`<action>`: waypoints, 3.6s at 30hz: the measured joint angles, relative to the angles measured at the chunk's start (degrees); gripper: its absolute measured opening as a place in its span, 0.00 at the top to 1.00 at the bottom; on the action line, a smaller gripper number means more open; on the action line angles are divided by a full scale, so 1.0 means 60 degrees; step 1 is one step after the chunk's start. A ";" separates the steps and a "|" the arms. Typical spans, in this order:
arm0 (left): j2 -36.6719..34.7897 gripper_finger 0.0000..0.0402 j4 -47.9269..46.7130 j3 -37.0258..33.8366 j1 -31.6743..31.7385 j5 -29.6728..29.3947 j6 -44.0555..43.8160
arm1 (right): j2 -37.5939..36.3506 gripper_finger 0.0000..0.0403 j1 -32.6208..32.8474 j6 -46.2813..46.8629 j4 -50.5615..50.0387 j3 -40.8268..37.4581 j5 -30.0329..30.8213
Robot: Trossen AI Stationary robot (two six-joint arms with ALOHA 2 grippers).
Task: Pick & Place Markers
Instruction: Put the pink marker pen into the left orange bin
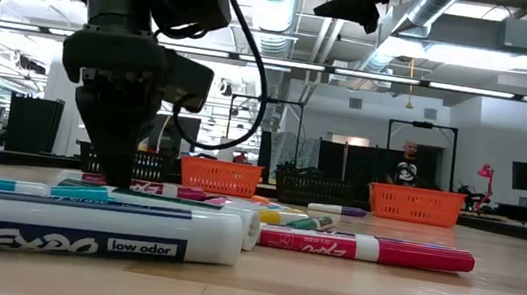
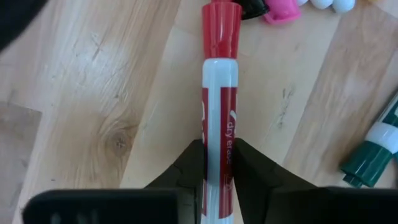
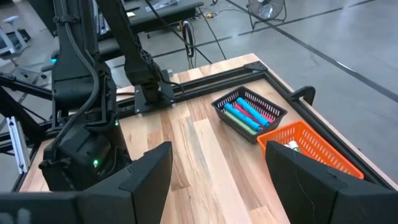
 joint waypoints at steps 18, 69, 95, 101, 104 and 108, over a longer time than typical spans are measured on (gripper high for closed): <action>-0.6001 0.86 -0.2963 -0.0045 0.0025 -0.0008 0.0507 | 0.0000 0.38 0.0000 0.0074 0.0008 0.0004 0.0000; -0.6819 0.85 0.1065 -0.0034 0.1673 0.2436 0.2781 | 0.0000 0.38 -0.0018 0.0074 0.0004 0.0000 0.0004; -0.2216 0.85 0.0823 0.1596 0.7367 0.0678 0.8730 | 0.0000 0.38 -0.0084 -0.0432 0.0077 0.0002 0.0170; -0.1207 0.85 0.0631 0.2468 0.8138 0.0633 1.0259 | 0.0000 0.38 -0.0084 -0.0352 0.0146 0.0001 0.0244; -0.0734 0.85 0.0581 0.2792 0.8428 0.0616 1.0833 | 0.0000 0.38 -0.0084 -0.0338 0.0149 0.0000 0.0244; -0.0221 0.85 0.0530 0.3014 0.8550 0.0635 1.1273 | 0.0000 0.38 -0.0084 -0.0252 0.0147 0.0001 0.0244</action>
